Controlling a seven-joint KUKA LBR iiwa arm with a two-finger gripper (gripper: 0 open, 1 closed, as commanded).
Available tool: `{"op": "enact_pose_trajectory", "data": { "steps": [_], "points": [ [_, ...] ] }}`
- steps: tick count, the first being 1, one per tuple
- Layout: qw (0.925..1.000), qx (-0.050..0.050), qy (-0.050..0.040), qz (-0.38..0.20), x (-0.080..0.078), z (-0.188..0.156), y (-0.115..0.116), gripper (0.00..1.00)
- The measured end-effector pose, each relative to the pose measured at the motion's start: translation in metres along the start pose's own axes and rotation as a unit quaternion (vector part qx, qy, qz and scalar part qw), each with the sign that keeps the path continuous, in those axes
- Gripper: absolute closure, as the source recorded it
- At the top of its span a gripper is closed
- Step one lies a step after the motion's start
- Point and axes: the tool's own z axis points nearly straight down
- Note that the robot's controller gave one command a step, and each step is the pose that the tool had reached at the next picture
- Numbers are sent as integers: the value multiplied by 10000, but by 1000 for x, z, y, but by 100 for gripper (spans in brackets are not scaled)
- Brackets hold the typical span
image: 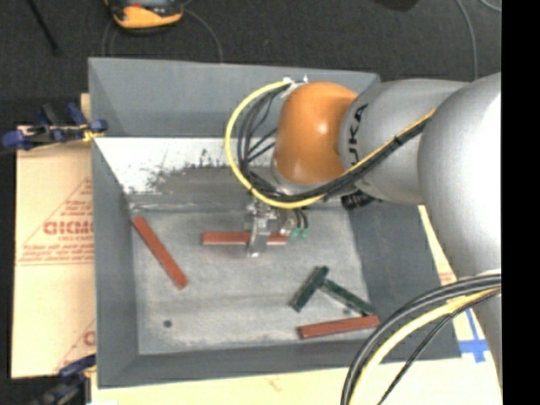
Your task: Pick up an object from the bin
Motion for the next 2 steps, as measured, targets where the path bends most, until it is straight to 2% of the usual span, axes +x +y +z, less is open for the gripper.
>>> {"op": "enact_pose_trajectory", "data": {
  "steps": [2],
  "points": [
    [10000,-2,-14,3,-1,-24,0,100]
  ]
}}
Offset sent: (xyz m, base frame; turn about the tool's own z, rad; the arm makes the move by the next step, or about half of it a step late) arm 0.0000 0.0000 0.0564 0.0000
